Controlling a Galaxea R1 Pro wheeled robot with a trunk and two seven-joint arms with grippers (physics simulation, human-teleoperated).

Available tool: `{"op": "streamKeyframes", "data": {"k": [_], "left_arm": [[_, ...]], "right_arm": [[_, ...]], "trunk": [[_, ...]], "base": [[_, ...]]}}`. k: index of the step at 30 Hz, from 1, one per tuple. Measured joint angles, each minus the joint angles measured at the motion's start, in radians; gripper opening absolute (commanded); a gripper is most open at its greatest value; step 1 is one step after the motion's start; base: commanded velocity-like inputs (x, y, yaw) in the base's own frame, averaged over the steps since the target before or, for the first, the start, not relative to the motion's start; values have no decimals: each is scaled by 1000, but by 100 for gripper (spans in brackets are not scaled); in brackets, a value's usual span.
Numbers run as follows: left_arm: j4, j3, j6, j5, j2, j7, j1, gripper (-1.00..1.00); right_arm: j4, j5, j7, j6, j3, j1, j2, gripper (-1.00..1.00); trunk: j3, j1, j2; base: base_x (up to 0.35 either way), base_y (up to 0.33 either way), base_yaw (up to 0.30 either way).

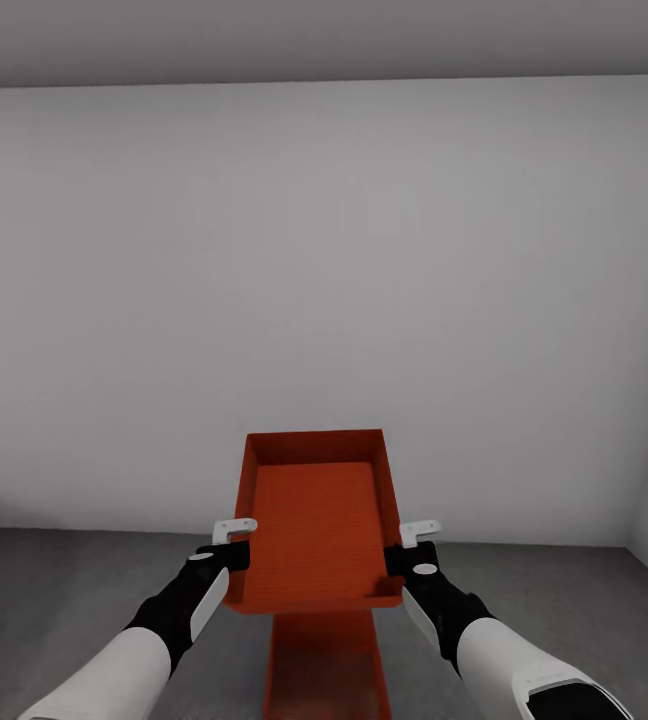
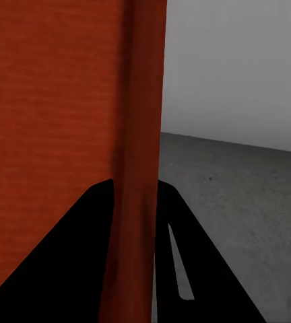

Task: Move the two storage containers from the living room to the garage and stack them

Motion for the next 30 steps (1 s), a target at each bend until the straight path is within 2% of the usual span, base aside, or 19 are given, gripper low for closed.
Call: {"op": "streamKeyframes", "data": {"k": [30], "left_arm": [[0,1,-4,0,0,-1,0,-100]], "right_arm": [[0,0,-1,-3,1,0,0,-100]], "trunk": [[-48,0,0]], "base": [[0,0,0]]}}
